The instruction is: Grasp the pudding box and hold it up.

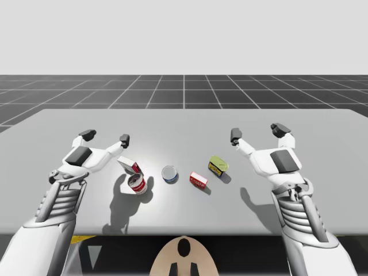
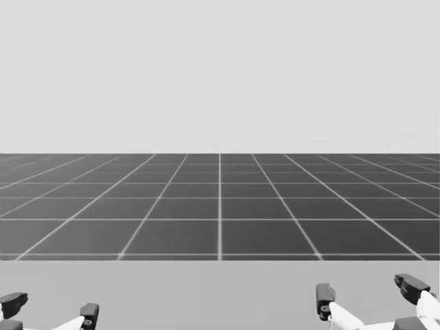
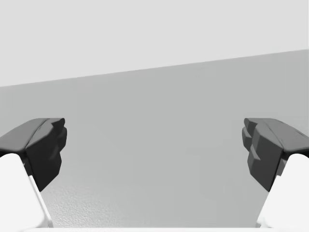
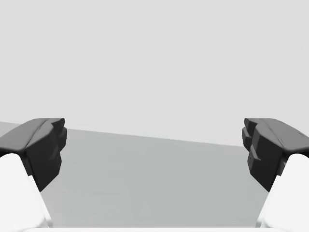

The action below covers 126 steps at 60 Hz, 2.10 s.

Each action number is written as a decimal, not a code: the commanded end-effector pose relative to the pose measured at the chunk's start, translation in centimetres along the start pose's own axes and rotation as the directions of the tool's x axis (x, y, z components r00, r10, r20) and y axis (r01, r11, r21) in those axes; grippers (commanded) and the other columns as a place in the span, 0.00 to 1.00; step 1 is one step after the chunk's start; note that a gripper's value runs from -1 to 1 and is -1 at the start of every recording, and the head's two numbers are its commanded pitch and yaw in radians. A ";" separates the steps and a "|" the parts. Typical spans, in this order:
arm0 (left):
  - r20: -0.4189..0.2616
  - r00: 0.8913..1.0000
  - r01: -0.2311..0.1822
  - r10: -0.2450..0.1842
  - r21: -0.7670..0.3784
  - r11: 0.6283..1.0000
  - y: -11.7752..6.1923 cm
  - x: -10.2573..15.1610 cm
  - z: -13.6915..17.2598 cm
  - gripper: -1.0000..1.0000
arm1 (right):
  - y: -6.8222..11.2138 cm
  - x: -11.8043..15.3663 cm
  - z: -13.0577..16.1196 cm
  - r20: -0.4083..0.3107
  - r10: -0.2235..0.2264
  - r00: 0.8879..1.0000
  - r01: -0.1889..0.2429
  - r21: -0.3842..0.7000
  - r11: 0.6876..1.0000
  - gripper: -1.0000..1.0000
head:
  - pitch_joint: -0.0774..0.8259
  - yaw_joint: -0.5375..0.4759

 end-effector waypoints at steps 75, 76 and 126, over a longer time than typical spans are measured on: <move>0.005 1.000 0.027 -0.027 -0.003 1.000 -0.4 -0.2 0.0 0.00 | 0.1 0.1 0.0 -0.037 -0.044 0.998 0.045 0.017 0.999 0.00 | 0.77 0.85; 0.005 1.000 0.027 -0.027 -0.003 1.000 -0.4 -0.2 0.0 0.00 | 0.1 0.1 0.0 -0.037 -0.044 0.998 0.045 0.018 0.999 0.00 | 0.77 0.85; -0.214 0.975 -0.009 -0.058 -0.299 0.954 4.2 1.1 7.9 0.00 | 0.6 -0.5 -0.1 -0.047 -0.022 0.999 0.024 0.025 0.999 0.00 | 0.78 0.88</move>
